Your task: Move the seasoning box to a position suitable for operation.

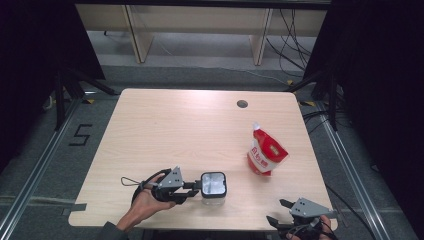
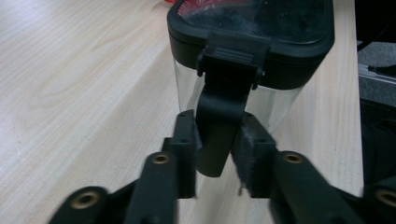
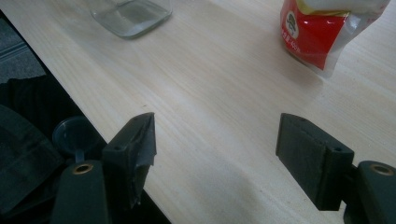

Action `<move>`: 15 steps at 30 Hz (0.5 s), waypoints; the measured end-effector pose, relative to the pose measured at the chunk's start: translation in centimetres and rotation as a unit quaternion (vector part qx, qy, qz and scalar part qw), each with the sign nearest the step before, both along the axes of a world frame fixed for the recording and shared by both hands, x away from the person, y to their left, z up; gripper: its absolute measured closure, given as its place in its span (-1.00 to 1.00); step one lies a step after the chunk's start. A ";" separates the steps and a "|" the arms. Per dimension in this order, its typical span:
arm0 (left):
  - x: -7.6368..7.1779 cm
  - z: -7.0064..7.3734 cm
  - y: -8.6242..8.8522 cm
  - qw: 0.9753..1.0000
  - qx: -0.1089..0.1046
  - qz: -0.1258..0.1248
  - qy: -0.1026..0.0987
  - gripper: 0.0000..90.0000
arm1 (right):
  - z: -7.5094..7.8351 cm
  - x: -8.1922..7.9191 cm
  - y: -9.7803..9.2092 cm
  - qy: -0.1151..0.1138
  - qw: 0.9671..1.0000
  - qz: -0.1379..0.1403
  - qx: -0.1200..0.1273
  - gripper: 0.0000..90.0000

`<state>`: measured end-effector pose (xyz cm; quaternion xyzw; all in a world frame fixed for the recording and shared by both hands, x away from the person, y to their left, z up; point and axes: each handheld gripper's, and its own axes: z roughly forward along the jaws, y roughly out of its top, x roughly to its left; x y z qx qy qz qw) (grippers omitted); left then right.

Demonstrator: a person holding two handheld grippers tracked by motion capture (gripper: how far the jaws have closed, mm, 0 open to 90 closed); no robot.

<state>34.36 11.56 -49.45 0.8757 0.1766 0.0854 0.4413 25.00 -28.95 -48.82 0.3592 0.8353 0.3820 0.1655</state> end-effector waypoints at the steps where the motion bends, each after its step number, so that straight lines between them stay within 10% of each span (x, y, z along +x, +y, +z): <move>1: 0.0 0.0 0.0 1.000 0.000 0.000 0.000 0.28 | 0.0 0.0 0.0 0.000 1.000 0.000 0.000 -0.34; 15: -1.2 1.0 1.4 0.998 -0.022 0.067 -0.004 -0.37 | -0.1 0.2 -0.3 -0.011 1.000 0.007 -0.007 -0.33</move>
